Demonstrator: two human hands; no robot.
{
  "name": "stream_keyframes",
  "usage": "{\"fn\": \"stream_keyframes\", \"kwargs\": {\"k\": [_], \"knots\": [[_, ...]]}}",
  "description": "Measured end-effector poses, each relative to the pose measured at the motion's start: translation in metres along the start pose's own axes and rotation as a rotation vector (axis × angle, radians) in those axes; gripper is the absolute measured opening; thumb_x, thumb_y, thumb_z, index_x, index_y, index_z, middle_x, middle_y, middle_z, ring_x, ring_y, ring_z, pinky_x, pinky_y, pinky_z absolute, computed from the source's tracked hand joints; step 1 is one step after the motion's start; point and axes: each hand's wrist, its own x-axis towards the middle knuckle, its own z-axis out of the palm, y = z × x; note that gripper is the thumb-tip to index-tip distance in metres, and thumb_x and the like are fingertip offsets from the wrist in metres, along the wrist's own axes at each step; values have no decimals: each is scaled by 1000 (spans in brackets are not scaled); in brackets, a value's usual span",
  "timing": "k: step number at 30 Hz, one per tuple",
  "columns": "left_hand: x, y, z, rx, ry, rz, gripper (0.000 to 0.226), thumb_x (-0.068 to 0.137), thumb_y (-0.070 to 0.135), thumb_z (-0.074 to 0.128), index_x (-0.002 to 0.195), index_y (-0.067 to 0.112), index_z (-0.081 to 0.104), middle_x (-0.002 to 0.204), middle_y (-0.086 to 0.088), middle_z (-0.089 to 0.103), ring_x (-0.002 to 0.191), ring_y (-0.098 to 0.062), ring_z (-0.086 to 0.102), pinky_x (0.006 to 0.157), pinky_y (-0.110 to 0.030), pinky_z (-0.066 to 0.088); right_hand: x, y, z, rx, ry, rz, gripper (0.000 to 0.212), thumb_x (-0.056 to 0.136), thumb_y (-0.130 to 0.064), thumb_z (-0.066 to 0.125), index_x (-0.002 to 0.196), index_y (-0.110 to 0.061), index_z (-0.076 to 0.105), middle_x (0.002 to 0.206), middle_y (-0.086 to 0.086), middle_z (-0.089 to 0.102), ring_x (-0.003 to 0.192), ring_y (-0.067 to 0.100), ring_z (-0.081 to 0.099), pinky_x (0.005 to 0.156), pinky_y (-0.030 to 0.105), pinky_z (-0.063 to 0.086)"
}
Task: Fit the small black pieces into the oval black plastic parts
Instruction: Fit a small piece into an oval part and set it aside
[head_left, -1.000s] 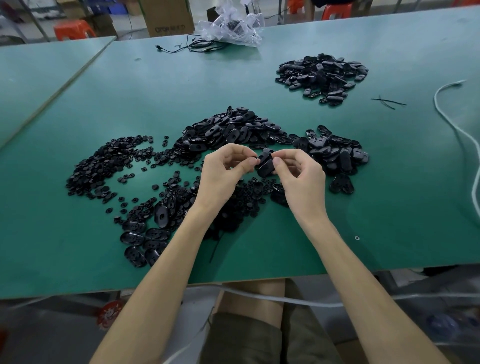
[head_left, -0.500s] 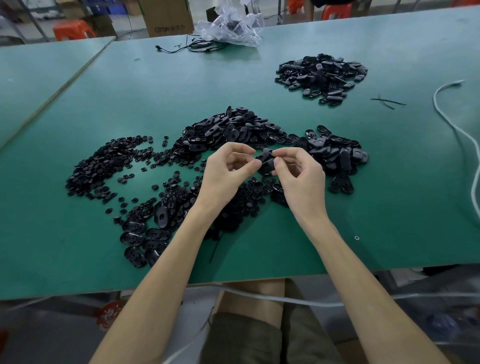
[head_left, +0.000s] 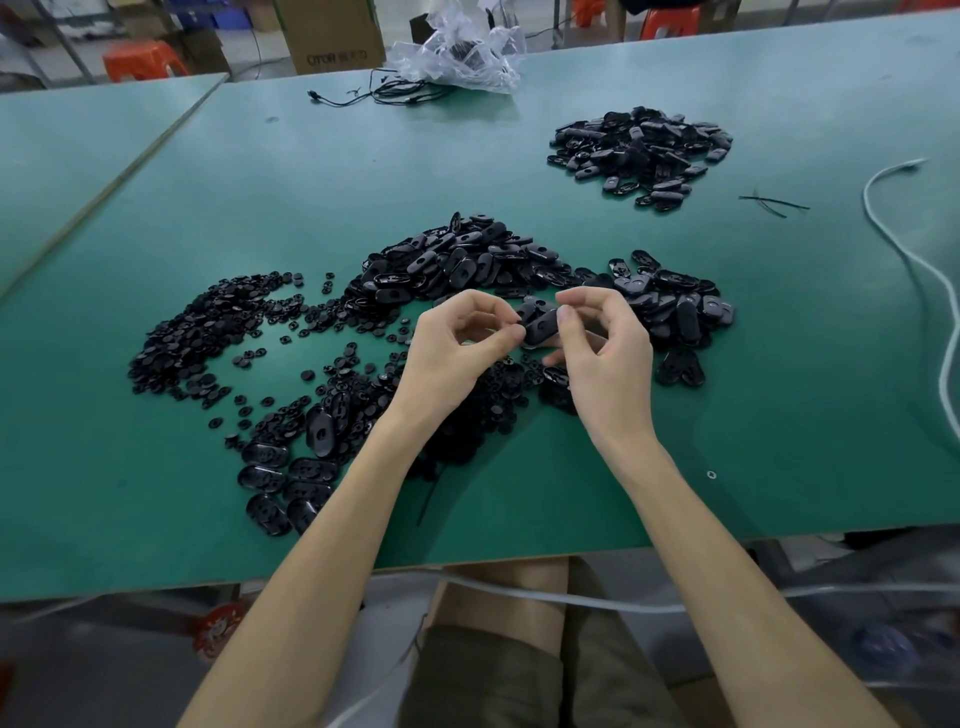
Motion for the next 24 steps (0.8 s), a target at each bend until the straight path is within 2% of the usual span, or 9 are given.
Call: {"fn": "stream_keyframes", "kwargs": {"k": [4, 7, 11, 16, 21, 24], "knots": [[-1, 0, 1, 9, -6, 14, 7, 92, 7, 76, 99, 10, 77, 93, -3, 76, 82, -10, 66, 82, -33, 57, 0, 1, 0, -19, -11, 1, 11, 103, -10, 62, 113, -12, 66, 103, 2, 69, 79, 21, 73, 64, 20, 56], [-2, 0, 1, 11, 9, 13, 8, 92, 6, 77, 100, 8, 77, 94, -5, 77, 82, -11, 67, 82, -33, 57, -1, 1, 0, -20, -17, 4, 11, 101, -10, 65, 111, -14, 66, 99, 0, 72, 76, 16, 75, 68, 27, 62], [-2, -1, 0, -7, 42, -16, 13, 90, 7, 79, 101, 6, 73, 86, 3, 75, 76, -8, 68, 76, -24, 58, -1, 3, 0, -25, -23, -5, 8, 97, -12, 73, 103, -16, 71, 94, -3, 75, 84, 14, 76, 79, 39, 64], [-3, -1, 2, -9, 41, -61, 24, 89, 13, 82, 108, 8, 67, 85, 2, 74, 73, -10, 68, 76, -27, 58, -1, 2, -1, -36, -25, -49, 9, 93, -14, 78, 101, -16, 74, 91, -7, 77, 87, 7, 73, 87, 30, 60], [-2, 0, 1, -15, 52, -69, 25, 89, 13, 82, 107, 6, 67, 84, 2, 74, 70, -9, 66, 71, -23, 57, -1, 2, -1, 9, -51, 3, 14, 92, -12, 78, 104, -17, 72, 94, -3, 76, 85, 14, 76, 83, 47, 63], [-2, 0, 1, 4, 57, -70, 24, 88, 13, 82, 106, 7, 68, 85, 2, 74, 73, -8, 67, 72, -26, 57, -1, 3, -1, 18, -68, 13, 15, 92, -12, 79, 103, -19, 72, 95, -4, 76, 84, 15, 77, 82, 51, 62]]}}
